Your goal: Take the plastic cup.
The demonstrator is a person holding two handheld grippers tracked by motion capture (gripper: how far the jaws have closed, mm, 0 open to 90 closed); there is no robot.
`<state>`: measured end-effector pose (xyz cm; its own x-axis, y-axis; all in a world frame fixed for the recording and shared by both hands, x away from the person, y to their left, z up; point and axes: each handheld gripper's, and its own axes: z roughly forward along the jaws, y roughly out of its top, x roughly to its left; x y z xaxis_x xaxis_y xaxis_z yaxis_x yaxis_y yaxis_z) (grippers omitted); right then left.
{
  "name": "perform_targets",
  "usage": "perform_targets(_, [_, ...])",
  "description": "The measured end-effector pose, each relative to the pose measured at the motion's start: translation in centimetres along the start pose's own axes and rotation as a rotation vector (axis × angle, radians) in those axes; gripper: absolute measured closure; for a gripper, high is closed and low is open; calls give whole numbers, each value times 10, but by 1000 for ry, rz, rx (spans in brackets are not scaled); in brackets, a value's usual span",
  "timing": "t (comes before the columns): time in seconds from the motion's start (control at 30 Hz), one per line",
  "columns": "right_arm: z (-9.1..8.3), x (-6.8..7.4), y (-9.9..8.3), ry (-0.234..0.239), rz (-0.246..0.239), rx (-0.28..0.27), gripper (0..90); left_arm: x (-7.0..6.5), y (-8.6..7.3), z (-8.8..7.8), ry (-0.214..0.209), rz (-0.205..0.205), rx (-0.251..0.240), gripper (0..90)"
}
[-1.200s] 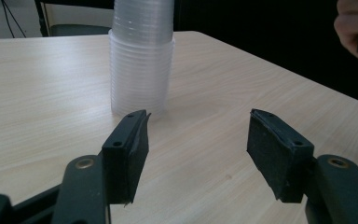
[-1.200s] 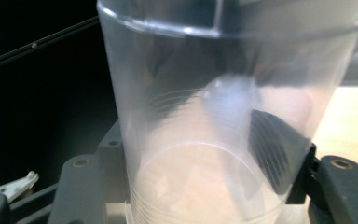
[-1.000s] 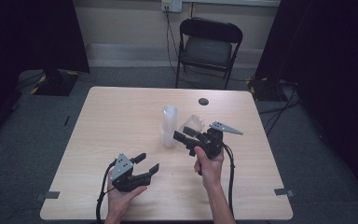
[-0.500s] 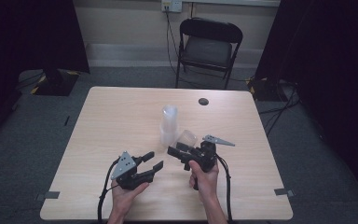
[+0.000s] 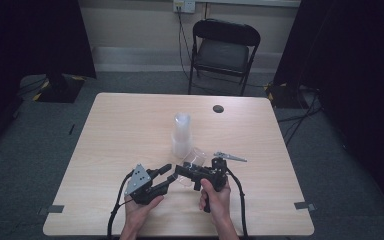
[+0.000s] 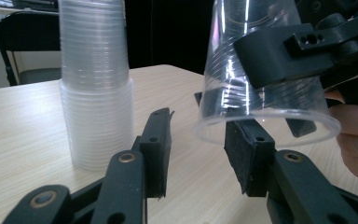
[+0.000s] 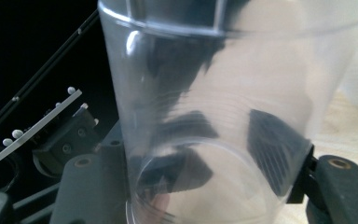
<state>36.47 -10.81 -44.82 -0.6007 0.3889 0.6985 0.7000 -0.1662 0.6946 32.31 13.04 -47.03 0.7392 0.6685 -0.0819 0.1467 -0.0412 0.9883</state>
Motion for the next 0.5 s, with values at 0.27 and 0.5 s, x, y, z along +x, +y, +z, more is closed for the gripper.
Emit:
perform_targets(0.27, [5,2,-3,-6,35,16,373,-3,-4,6,21,10,-14,660])
perform_targets(0.5, [10,5,-4,-8,58,43,373,-6,-6,9,39,22,-27,666])
